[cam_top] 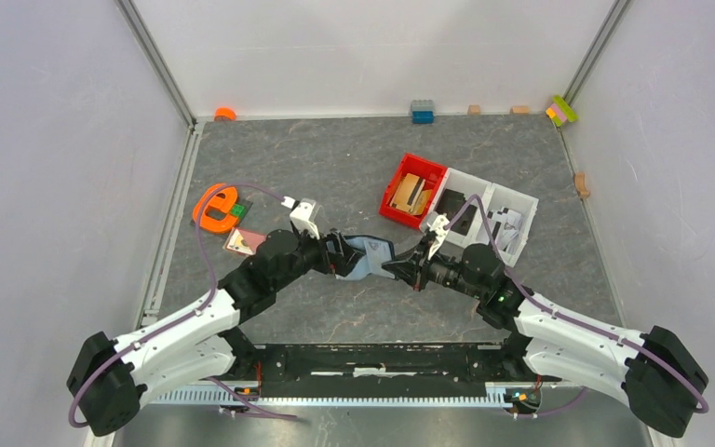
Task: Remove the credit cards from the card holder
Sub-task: Remove the credit card from the card holder.
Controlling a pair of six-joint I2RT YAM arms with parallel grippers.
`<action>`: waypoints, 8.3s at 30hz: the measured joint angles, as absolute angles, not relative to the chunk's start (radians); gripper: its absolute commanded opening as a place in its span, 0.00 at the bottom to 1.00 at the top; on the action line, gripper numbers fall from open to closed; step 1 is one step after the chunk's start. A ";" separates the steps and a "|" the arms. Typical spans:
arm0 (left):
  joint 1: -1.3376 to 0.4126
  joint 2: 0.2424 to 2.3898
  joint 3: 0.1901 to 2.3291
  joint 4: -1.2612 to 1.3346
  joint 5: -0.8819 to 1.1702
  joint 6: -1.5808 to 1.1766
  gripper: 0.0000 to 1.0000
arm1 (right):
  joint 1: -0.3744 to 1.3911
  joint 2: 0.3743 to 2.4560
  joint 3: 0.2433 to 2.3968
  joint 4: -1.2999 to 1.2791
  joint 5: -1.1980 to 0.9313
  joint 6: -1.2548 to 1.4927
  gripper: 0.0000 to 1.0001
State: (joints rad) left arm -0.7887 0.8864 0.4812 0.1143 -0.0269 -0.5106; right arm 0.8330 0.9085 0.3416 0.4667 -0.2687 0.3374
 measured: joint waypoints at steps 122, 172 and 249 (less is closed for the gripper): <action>-0.786 0.783 0.385 0.327 0.149 -0.506 0.02 | 0.645 0.884 0.275 0.711 -0.523 0.609 0.43; -0.784 0.782 0.393 0.357 0.215 -0.526 0.02 | 0.653 0.930 0.275 0.661 -0.500 0.575 0.42; -0.773 0.891 0.399 0.369 0.298 -0.527 0.02 | 0.692 0.934 0.284 0.656 -0.500 0.513 0.39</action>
State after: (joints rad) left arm -0.7734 0.8913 0.3992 0.3695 0.2981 -0.5266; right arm 0.6922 0.9340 0.2836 0.6559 -0.4999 0.5125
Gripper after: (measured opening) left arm 0.174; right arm 0.371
